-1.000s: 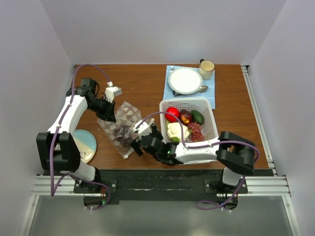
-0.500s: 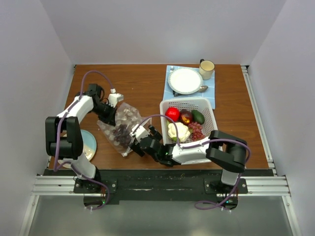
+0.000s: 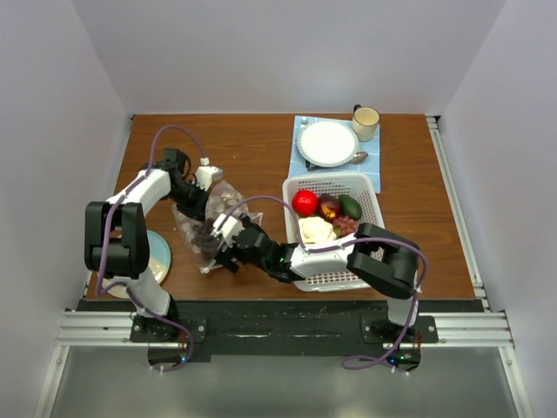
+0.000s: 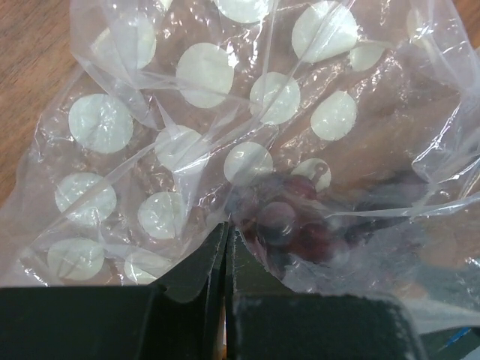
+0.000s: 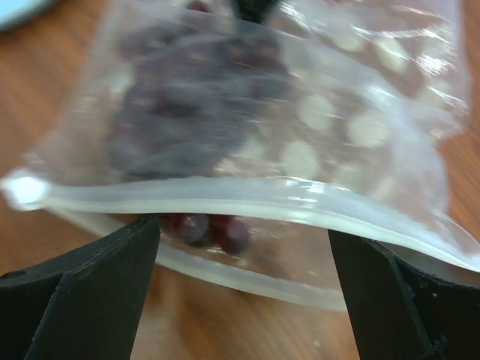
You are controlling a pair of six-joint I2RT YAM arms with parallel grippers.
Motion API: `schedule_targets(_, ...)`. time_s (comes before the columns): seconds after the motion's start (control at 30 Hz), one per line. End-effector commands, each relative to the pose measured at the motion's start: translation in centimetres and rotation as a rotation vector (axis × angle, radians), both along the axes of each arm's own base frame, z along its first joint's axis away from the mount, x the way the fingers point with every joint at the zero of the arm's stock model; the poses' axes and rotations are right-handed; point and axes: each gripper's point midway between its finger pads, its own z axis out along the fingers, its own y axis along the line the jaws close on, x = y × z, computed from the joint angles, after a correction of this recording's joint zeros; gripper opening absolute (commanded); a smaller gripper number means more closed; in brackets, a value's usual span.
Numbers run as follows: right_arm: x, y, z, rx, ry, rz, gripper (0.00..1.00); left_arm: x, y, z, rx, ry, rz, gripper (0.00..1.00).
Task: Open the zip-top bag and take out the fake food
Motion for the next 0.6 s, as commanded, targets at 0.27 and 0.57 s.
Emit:
schedule_targets(0.27,-3.0,3.9,-0.3,0.072,0.102,0.176,0.99,0.2,-0.7,0.9,-0.007,-0.026,-0.009,0.06)
schedule_targets(0.57,-1.6,5.7,-2.0,0.079,0.160,0.138,0.92,-1.3,-0.8,1.1,-0.011,-0.015,-0.036,0.06)
